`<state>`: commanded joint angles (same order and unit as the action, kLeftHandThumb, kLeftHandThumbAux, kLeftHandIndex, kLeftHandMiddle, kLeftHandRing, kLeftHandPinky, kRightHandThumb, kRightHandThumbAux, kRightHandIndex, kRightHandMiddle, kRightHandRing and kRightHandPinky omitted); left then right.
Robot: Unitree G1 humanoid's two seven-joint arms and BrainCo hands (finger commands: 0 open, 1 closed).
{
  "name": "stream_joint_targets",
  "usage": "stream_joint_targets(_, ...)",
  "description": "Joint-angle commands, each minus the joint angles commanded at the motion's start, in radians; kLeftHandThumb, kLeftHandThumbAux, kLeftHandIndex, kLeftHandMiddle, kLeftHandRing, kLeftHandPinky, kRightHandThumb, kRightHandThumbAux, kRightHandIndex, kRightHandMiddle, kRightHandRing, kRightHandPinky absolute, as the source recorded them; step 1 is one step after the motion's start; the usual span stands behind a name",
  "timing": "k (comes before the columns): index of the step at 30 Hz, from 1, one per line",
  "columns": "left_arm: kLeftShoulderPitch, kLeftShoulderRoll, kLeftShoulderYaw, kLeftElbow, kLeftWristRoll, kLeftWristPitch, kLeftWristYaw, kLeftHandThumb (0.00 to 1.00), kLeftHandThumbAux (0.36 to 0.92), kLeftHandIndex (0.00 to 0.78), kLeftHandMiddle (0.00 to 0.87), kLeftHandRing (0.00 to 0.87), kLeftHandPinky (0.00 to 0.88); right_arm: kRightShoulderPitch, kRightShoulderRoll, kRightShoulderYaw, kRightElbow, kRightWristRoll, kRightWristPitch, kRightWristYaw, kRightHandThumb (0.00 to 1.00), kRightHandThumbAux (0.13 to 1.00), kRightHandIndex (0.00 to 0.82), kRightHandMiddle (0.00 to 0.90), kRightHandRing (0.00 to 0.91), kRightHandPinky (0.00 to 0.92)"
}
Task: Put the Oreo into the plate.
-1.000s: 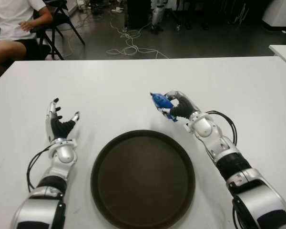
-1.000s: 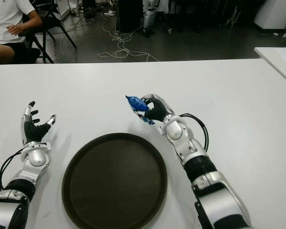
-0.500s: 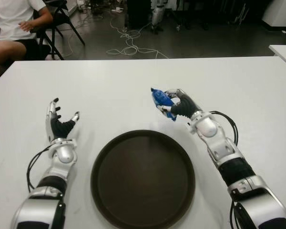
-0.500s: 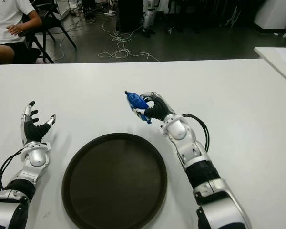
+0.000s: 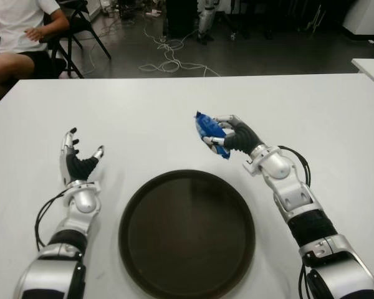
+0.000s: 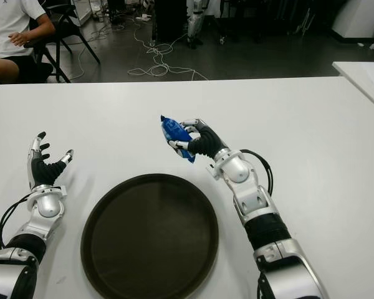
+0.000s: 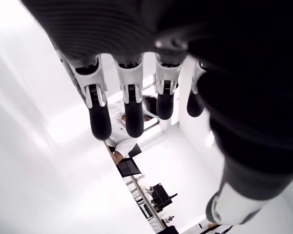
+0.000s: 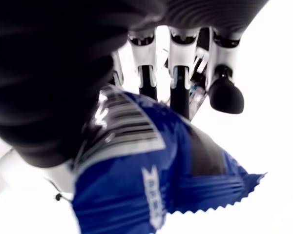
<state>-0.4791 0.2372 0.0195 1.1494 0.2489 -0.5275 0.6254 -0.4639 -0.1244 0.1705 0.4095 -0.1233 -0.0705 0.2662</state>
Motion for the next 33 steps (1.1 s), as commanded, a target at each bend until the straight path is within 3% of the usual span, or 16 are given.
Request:
stream_joint_targets(15, -0.002, -0.002, -0.003, 0.001, 0.006, 0.003, 0.012, 0.299, 0.786, 0.119, 0.109, 0.144, 0.233, 0.017, -0.007, 0.013, -0.021, 0.034, 0.020, 0.094, 0.692, 0.727, 0.438, 0.802, 0.809, 0.800)
stream_joint_targets(26, -0.003, -0.003, -0.001, 0.005, 0.003, -0.006, 0.011, 0.304, 0.784, 0.117, 0.107, 0.146, 0.241, 0.009, -0.053, 0.075, -0.014, -0.034, -0.027, 0.154, 0.683, 0.732, 0.436, 0.808, 0.817, 0.809)
stream_joint_targets(33, -0.004, -0.002, -0.003, 0.005, 0.006, -0.004, 0.012, 0.281, 0.777, 0.113, 0.114, 0.143, 0.212, 0.008, -0.065, 0.100, -0.019, -0.063, -0.044, 0.156, 0.682, 0.734, 0.435, 0.812, 0.821, 0.810)
